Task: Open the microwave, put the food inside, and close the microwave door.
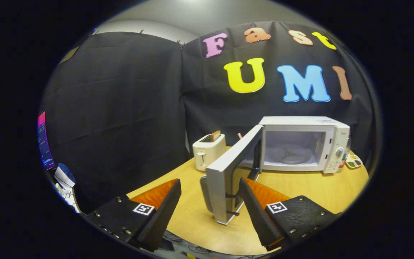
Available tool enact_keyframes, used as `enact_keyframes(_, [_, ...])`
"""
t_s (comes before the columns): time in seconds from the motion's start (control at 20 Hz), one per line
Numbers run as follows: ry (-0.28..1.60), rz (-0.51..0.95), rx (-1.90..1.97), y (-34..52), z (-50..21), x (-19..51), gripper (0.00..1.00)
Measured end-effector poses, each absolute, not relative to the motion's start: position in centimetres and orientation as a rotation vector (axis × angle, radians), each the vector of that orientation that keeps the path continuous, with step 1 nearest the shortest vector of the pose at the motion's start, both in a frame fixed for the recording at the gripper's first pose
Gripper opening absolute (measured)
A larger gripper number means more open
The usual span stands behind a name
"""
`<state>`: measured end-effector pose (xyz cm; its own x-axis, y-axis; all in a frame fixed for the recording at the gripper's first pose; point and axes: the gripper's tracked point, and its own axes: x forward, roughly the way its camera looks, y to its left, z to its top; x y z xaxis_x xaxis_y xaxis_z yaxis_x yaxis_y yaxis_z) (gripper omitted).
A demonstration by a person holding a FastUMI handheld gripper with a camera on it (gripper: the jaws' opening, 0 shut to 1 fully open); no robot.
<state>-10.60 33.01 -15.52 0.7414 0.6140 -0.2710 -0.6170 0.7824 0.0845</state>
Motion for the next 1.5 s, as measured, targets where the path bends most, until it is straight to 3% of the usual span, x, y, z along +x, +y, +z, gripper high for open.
enact_keyframes(0.25, [0.292, 0.493, -0.047, 23.5, -16.2, -6.7, 0.98])
enact_keyframes(0.6, [0.489, 0.334, -0.07, 13.3, -25.0, -5.0, 0.98])
enact_keyframes(1.0, [0.685, 0.31, -0.068, 11.4, -32.6, -5.2, 0.98])
enact_keyframes(1.5, [0.766, 0.26, -0.195, 9.1, -36.2, -4.4, 0.99])
